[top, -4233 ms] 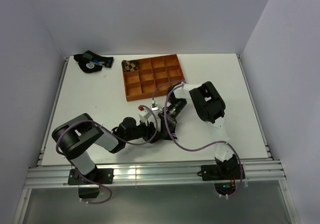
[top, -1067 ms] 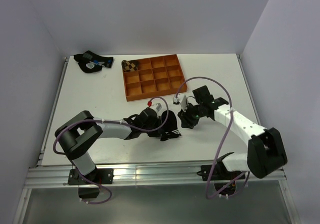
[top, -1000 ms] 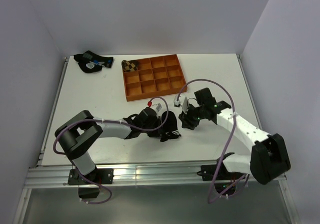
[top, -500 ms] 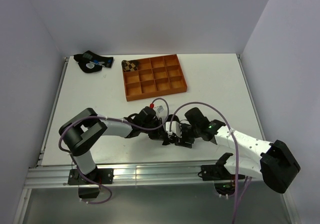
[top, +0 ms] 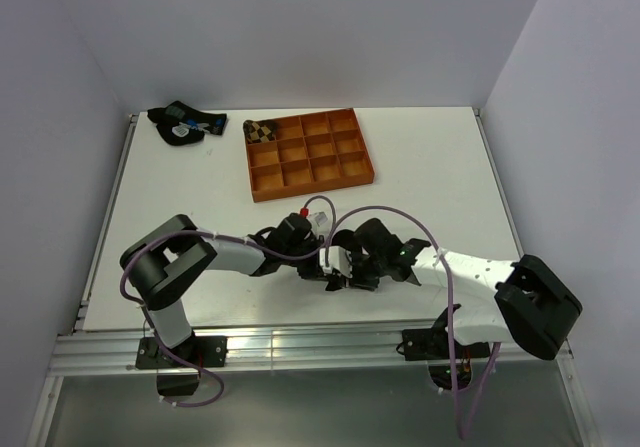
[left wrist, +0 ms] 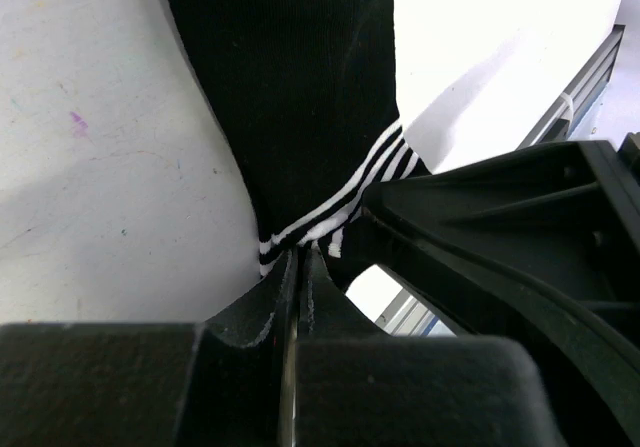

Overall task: Roll the socks
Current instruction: Roll the sock at the center of the board.

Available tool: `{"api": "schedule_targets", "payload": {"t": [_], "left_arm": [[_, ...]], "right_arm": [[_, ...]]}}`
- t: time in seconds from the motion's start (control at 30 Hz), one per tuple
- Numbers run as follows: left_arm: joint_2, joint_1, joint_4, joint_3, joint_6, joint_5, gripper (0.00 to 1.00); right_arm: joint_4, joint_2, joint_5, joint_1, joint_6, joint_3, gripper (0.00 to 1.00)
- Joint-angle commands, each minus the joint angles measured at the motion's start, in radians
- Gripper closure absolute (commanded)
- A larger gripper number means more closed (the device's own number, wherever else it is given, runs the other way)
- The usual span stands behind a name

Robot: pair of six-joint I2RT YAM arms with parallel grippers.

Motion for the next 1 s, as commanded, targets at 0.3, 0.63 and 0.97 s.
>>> {"api": "schedule_targets", "payload": {"t": [0.3, 0.63, 0.97], "left_arm": [[-0.011, -0.011, -0.01, -0.151, -0.058, -0.04, 0.92], [-0.183, -0.063, 0.08, -0.227, -0.131, -0.287, 0.69], [-0.345, -0.223, 0.06, -0.297, -0.088, -0.609, 0.69]], "right_arm": [[-0.049, 0.075, -0.057, -0.054, 0.056, 0.125, 0.87], [-0.449, 0.375, -0.253, -0.211, -0.019, 0.41, 0.86], [-0.742, 0.599, -0.289, -0.215, -0.041, 0.631, 0.85]]}}
